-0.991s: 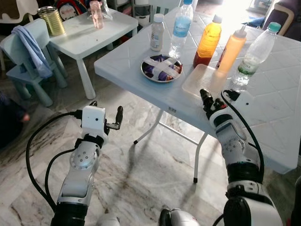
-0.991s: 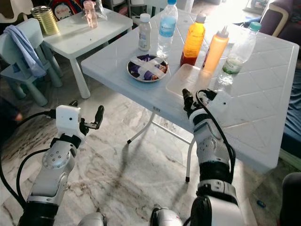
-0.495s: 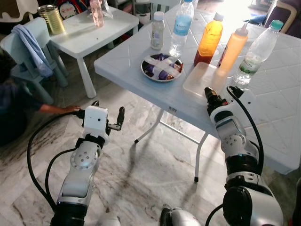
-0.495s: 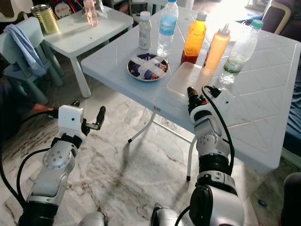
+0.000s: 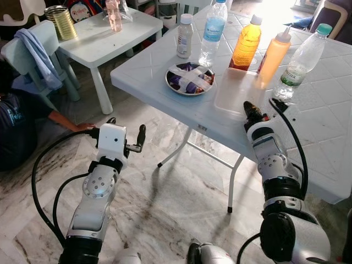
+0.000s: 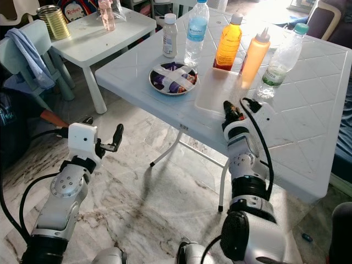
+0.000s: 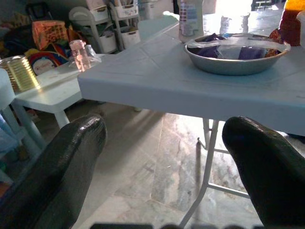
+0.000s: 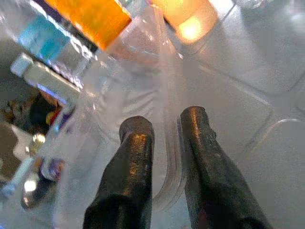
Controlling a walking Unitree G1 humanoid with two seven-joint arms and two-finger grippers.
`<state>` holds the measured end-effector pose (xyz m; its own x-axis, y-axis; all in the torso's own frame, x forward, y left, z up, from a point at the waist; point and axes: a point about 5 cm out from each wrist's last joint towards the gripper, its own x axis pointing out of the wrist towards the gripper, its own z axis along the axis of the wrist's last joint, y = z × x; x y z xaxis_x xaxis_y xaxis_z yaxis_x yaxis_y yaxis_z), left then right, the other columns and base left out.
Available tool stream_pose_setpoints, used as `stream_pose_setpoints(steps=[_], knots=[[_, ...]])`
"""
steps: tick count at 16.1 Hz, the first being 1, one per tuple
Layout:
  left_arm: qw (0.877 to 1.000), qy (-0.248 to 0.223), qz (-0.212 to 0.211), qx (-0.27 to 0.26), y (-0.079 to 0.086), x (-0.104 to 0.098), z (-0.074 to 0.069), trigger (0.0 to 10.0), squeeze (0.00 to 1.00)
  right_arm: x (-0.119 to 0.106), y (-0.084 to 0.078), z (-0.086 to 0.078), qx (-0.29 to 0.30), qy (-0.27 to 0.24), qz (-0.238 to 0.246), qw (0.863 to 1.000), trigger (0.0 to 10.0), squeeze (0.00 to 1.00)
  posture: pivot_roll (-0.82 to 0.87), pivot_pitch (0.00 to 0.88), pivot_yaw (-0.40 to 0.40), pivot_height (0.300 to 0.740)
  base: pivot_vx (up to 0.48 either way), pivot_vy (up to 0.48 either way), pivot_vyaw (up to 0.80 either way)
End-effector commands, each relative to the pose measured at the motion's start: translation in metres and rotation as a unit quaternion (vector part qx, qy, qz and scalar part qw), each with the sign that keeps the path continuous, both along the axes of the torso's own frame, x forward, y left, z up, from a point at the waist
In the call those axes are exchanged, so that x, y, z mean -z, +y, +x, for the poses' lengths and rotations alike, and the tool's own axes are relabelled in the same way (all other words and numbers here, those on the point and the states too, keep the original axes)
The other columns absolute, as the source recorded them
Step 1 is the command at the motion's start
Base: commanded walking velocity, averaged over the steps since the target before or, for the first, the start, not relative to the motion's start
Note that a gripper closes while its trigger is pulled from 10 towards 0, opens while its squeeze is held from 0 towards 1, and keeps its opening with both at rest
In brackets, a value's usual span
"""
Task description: Restocking fridge
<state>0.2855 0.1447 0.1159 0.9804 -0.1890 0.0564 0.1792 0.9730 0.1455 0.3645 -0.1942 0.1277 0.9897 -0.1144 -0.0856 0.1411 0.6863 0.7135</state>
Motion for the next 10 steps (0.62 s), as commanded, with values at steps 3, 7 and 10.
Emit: stream_pose_setpoints(steps=[3,7,10], knots=[[0.996,0.009,-0.055,0.07,-0.01,-0.001,-0.01,10.0,0.0,-0.001,-0.008,-0.013,0.043,-0.003,-0.025,0.999,0.0,0.0,0.1,0.086,-0.02,0.74,0.0,0.0,0.0],[0.987,0.038,-0.062,0.143,-0.021,0.006,-0.017,10.0,0.0,0.005,-0.007,-0.024,0.058,0.007,-0.061,0.996,0.0,0.0,0.09,0.075,-0.043,0.74,0.0,0.0,0.0],[0.989,0.034,-0.062,0.128,-0.017,0.005,-0.013,10.0,0.0,0.001,0.0,-0.026,0.044,-0.004,-0.103,0.994,0.0,0.0,0.09,0.064,-0.049,0.74,0.0,0.0,0.0]])
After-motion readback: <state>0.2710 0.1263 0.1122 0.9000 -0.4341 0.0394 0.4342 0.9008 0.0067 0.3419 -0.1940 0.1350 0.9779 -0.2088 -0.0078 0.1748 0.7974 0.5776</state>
